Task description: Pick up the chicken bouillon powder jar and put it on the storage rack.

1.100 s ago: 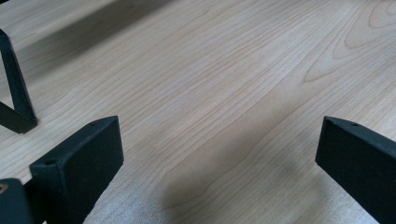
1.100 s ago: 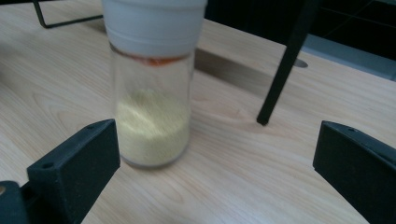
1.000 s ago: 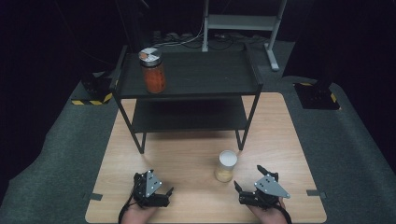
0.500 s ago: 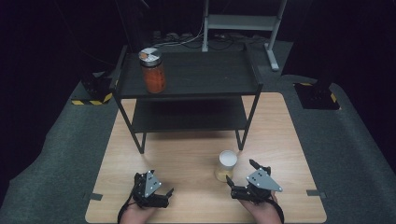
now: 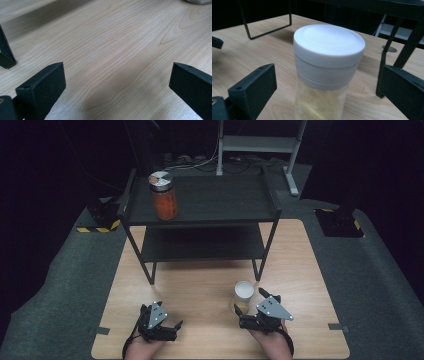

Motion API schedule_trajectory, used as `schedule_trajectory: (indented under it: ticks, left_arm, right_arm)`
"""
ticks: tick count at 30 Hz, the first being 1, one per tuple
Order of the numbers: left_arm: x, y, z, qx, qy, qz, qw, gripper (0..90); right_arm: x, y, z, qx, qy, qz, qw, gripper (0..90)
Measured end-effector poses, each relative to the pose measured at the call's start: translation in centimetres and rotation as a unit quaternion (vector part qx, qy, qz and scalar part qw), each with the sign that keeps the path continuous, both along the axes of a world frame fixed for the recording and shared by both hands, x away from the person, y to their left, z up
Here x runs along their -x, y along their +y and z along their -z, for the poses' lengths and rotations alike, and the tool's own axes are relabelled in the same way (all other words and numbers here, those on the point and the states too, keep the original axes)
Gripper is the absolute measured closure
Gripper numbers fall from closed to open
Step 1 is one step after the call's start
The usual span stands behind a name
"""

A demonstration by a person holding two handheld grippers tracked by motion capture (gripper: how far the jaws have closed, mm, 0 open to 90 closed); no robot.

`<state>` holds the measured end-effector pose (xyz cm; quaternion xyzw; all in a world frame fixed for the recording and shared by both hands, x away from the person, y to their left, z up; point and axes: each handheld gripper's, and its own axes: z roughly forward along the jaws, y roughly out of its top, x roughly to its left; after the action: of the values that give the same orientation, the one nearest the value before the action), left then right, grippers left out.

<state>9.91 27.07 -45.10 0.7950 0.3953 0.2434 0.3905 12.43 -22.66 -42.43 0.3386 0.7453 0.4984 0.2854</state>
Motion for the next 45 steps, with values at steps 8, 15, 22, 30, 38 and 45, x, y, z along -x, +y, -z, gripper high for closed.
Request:
schedule_trajectory:
  ticks: [8,15,22,30,38,45]
  left_arm:
    - [0.0,-0.3,-0.1,-0.007,0.0,-0.001,1.0,1.0]
    - [0.0,-0.7,-0.1,-0.015,0.002,-0.009,0.9999,1.0]
    - [0.1,-1.2,-0.2,-0.026,-0.001,-0.013,0.9996,1.0]
    - [0.1,-1.1,-0.1,-0.024,-0.002,-0.01,0.9997,1.0]
    - [0.0,-0.9,-0.2,-0.02,0.002,-0.006,0.9998,1.0]
    - [0.1,-0.9,-0.2,-0.021,-0.001,-0.004,0.9998,1.0]
  right_arm:
    - [-0.7,-0.2,0.2,-0.014,0.002,-0.01,0.9999,13.8]
    - [-1.5,-0.4,0.8,-0.033,0.007,-0.019,0.9993,23.4]
    - [-1.9,-0.8,1.0,-0.04,0.001,-0.028,0.9988,29.2]
    - [-2.0,-1.2,1.3,-0.048,-0.002,-0.033,0.9983,33.5]
    - [-1.7,-1.4,1.7,-0.048,-0.016,-0.039,0.998,33.8]
    - [-1.3,-1.3,1.3,-0.043,-0.023,-0.042,0.9979,33.8]
